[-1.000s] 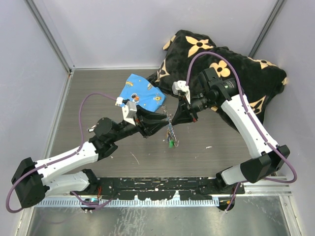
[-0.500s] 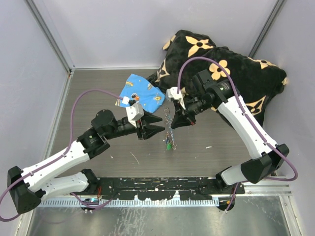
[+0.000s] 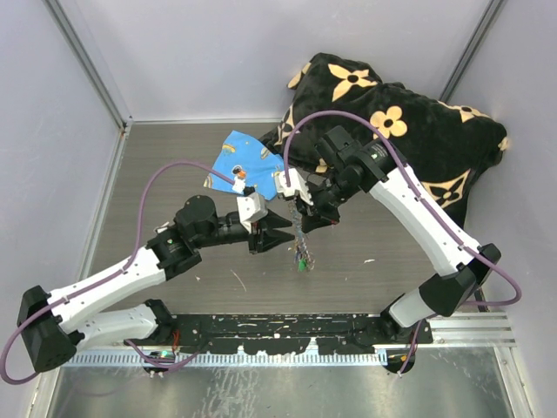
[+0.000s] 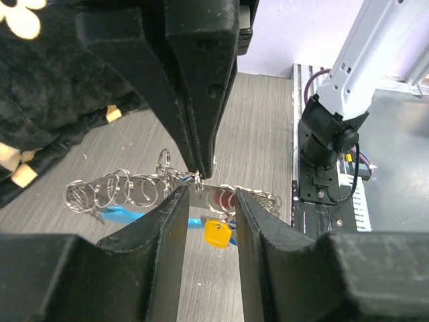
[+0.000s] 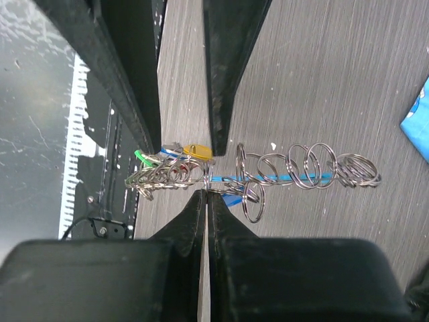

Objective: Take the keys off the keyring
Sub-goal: Remove the key from the keyring.

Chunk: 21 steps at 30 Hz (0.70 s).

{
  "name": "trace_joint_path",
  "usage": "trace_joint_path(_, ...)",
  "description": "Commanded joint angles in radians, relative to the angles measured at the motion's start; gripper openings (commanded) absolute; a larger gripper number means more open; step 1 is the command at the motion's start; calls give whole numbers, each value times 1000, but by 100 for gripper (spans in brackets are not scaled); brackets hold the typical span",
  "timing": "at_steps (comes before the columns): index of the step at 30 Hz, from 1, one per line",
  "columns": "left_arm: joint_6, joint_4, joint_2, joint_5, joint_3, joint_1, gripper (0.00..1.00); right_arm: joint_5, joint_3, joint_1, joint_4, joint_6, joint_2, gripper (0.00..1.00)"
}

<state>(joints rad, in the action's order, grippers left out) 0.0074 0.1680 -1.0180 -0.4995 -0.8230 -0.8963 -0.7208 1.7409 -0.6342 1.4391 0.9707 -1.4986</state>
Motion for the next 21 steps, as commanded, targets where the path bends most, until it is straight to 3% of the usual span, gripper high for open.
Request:
trace_joint_path(1, -8, 173, -18, 40, 10, -36, 34, 93, 53, -40, 18, -2, -1, 1)
trace_joint_path(10, 59, 128, -68, 117, 9, -67, 25, 139, 74, -71, 18, -29, -18, 1)
trace_joint_path(21, 98, 68, -67, 131, 6, -71, 24, 133, 77, -76, 18, -40, -23, 1)
